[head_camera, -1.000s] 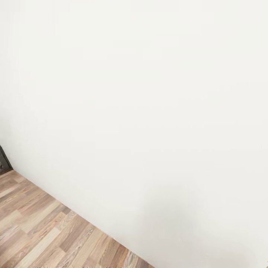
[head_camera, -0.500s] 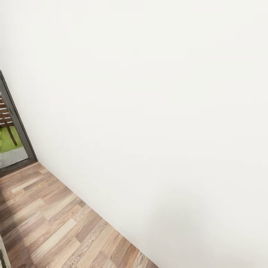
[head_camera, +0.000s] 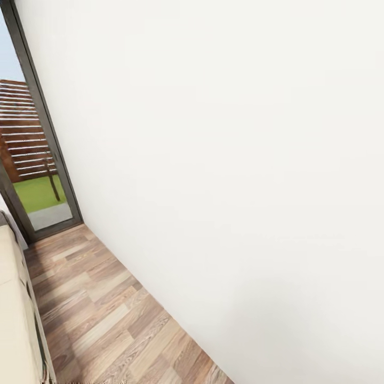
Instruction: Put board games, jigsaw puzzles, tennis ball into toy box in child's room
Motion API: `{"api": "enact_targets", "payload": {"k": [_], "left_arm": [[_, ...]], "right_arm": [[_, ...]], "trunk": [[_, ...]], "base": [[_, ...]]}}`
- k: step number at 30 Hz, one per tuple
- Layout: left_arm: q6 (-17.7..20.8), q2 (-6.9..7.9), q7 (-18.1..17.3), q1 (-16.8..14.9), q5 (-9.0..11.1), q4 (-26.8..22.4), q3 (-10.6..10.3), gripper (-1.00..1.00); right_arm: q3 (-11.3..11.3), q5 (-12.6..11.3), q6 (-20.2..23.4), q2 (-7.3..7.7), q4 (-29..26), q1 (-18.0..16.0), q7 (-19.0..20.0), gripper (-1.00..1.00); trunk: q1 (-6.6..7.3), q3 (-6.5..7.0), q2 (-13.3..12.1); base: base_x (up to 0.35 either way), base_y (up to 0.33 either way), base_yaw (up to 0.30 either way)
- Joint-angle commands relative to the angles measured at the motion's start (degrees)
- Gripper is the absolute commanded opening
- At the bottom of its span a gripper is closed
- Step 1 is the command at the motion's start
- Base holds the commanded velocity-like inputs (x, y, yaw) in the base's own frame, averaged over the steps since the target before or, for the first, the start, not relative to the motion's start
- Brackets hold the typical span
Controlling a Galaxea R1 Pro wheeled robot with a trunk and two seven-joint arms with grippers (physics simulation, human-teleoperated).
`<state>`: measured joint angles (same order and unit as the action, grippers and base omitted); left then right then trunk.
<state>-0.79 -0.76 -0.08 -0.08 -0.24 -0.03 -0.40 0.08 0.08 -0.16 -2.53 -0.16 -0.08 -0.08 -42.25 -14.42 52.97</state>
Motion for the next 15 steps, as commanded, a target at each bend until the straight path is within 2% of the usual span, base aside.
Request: {"api": "enact_targets", "payload": {"k": [1,15], "left_arm": [[-0.1,0.02,0.0,0.0,0.0,0.0,0.0,1.00],[-0.1,0.32,0.0,0.0,0.0,0.1,0.0,1.00]], "right_arm": [[0.0,0.0,0.0,-0.01,0.0,0.0,0.0,1.00],[0.0,0.0,0.0,-0.02,0.0,0.0,0.0,1.00]], "trunk": [[0.22,0.13,-0.4],[3.29,2.65,-6.0]], "base": [[0.000,0.000,0.275],[0.000,0.000,0.276]]}}
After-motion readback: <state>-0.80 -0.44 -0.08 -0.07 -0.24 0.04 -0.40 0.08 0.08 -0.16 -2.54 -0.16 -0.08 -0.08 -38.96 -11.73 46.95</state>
